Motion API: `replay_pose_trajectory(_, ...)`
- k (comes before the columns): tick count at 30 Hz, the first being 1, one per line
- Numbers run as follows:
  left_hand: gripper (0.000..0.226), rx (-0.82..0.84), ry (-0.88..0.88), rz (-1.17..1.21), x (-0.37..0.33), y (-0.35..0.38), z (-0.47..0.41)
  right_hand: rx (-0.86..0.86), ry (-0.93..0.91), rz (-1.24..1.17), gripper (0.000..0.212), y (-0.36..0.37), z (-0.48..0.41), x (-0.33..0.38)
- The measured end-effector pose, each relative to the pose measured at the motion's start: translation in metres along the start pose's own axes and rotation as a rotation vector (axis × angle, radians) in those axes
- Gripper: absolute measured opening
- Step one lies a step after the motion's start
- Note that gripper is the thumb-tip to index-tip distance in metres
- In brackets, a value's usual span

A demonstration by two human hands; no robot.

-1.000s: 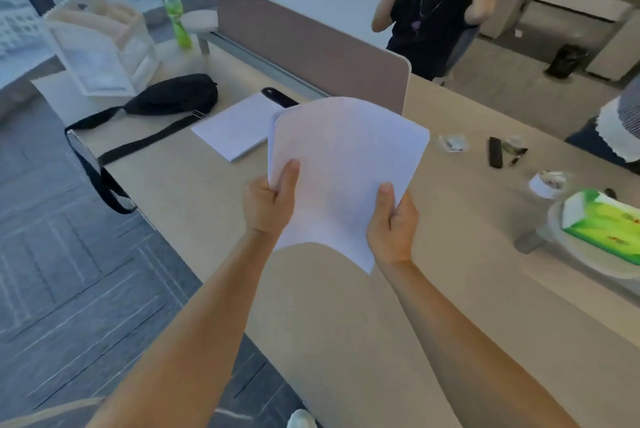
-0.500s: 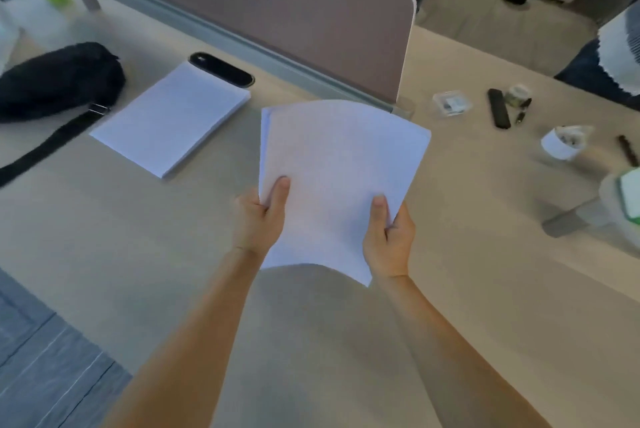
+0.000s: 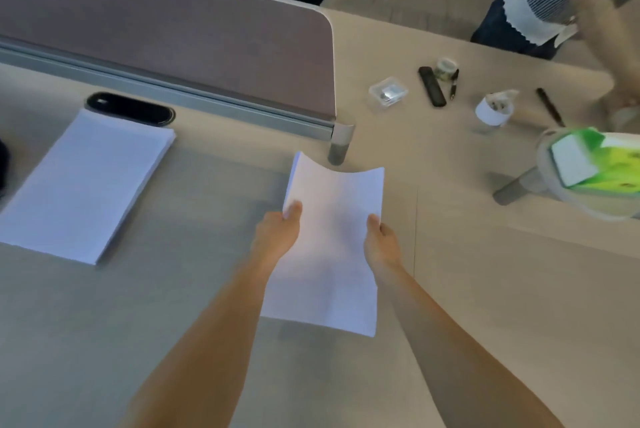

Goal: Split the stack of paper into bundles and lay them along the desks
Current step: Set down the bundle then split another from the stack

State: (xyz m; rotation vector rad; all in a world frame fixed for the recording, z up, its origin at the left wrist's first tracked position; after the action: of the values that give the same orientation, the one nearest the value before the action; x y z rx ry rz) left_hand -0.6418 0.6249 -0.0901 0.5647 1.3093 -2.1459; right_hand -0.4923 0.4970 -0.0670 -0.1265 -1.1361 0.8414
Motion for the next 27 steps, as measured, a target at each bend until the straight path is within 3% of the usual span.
replay_pose_trajectory(16,0.071,0.075,0.054,-0.023,-0.019,0.023,0.003,-0.133,0.116,0.101,0.037,-0.013,-0.041,-0.025)
replay_pose_trajectory(23,0.070,-0.021,0.116,-0.072,-0.027,0.023,0.007,-0.202,0.023,0.214,0.040,-0.025,-0.041,-0.019)
replay_pose_trajectory(27,0.072,-0.029,0.128,-0.040,-0.032,0.023,0.015,-0.151,0.000,0.247,0.039,-0.034,-0.037,-0.018)
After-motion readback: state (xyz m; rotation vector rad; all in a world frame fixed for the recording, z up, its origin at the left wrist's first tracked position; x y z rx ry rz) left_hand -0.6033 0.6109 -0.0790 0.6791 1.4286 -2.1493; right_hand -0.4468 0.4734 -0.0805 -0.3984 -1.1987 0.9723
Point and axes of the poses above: each hand's wrist, its own z-axis away from the middle knuckle, its own y-axis out of the palm, x = y × z, the point moved 2 cm from there along -z, towards the middle knuckle, and after that the axes turned 11 degrees about -x, right-handed, at the moved point
